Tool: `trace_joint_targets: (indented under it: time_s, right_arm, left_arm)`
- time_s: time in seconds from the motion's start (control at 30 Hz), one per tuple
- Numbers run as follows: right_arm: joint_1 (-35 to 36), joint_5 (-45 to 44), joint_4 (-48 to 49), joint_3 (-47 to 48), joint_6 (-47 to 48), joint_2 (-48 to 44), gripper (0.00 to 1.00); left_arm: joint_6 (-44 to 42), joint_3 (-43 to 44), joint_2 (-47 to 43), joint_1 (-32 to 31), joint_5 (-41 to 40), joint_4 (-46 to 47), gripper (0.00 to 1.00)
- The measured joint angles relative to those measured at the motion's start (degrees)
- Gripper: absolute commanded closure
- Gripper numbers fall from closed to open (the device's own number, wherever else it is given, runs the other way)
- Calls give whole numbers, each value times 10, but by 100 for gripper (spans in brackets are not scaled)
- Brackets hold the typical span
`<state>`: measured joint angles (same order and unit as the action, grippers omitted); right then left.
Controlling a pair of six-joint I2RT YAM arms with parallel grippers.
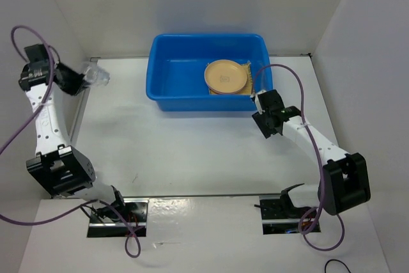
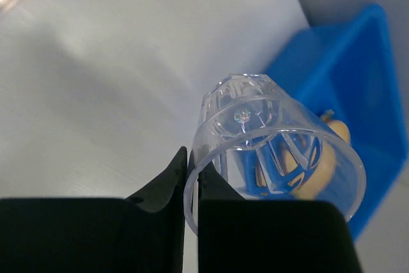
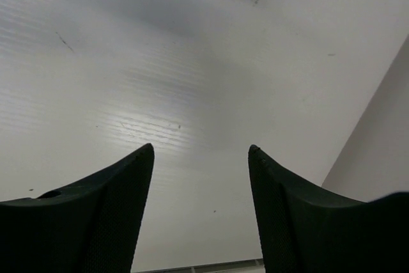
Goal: Place the mixed dishes into the plastic bin
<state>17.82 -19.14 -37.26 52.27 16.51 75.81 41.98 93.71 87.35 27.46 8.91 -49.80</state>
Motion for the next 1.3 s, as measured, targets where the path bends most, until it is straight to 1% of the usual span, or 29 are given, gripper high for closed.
trace_joint_targets:
  time_s: [0.1,0.17,0.3,0.33,0.37,0.4,0.43,0.47,0.6,0.73,0.83,1.0,1.23,1.3]
  right_arm:
    - [0,-31,6,-16,-6,-22,35]
    - [-3,-49,10,-31,-9,-35,35]
    - [-13,-72,15,-42,-15,-46,35]
    - [-13,-75,19,-43,-17,-49,35]
    - [-14,-78,22,-45,-17,-51,35]
    - [-14,-80,24,-46,-17,-53,35]
    - [-14,-82,27,-47,-18,-56,35]
    - [-14,-84,28,-47,-19,-58,35]
    - [-14,-87,37,-47,-22,-61,35]
    - [-14,-87,38,-47,-22,-61,35]
    - [-14,-87,38,-47,-22,-63,35]
    - [-14,-87,39,-47,-22,-68,36]
    - [-14,-87,40,-48,-24,-68,36]
    - [-14,-87,40,-48,-24,-68,36]
  left_arm:
    - [35,92,28,-80,8,-12,100]
    - [38,185,77,-136,-3,-19,100]
    - [18,438,231,-233,-48,-78,100]
    - [10,546,295,-259,-59,-118,100]
    - [-1,631,349,-280,-68,-134,100]
    - [-9,683,387,-297,-75,-139,100]
    - [-17,716,418,-316,-83,-147,100]
    - [-26,728,440,-334,-94,-161,100]
    - [-48,729,510,-399,-149,-215,100]
    - [-62,729,574,-436,-172,-241,100]
    - [-69,723,602,-442,-178,-249,100]
    - [-74,671,609,-437,-193,-251,100]
    - [-75,646,625,-435,-196,-252,100]
    - [-74,639,625,-435,-193,-250,96]
